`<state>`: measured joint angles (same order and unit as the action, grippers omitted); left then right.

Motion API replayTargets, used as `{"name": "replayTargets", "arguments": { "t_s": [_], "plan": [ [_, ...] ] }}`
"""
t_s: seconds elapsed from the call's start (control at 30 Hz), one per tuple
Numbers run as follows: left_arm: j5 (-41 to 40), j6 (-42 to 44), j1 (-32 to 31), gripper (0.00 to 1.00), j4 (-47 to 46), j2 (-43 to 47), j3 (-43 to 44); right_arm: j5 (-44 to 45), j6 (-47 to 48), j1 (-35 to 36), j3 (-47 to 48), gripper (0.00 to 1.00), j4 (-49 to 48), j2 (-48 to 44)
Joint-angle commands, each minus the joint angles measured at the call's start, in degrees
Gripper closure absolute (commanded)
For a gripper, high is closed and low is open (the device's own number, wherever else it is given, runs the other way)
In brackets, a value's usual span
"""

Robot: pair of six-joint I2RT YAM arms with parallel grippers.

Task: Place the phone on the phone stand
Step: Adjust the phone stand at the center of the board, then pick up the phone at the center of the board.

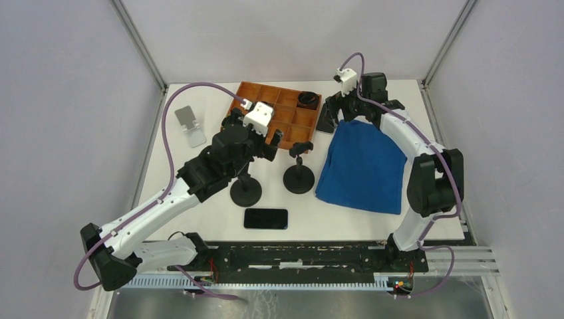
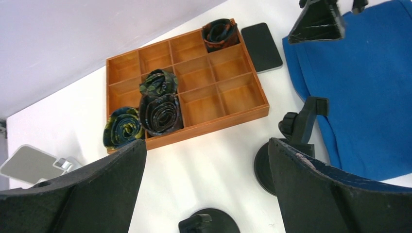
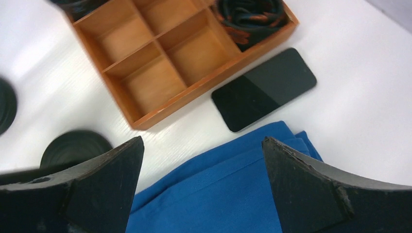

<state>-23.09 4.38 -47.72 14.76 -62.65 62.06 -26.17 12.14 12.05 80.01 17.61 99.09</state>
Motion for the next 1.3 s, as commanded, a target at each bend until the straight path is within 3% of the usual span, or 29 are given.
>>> {"name": "replayTargets", "arguments": {
  "t_s": [0.0,0.33,0.83,1.27],
  "plan": [
    [-2.9,2.7,0.2,0.00,-3.3,2.1,-0.5,14.1,-13.3,1.7,5.7,0.02,1.5,4.6],
    [-2.8,2.8,0.2,0.00,-3.2,1.9,-0.7,27.7,-25.4,3.9,14.8,0.02,4.8,15.1],
    [-3.5,3.2,0.2,0.00,-3.4,1.7,-1.0,29.2,-30.2,3.8,25.2,0.02,7.1,27.3],
    [-3.7,3.4,0.2,0.00,-3.5,1.7,-1.2,28.9,-30.8,3.3,28.7,0.09,7.3,32.7]
  ]
}}
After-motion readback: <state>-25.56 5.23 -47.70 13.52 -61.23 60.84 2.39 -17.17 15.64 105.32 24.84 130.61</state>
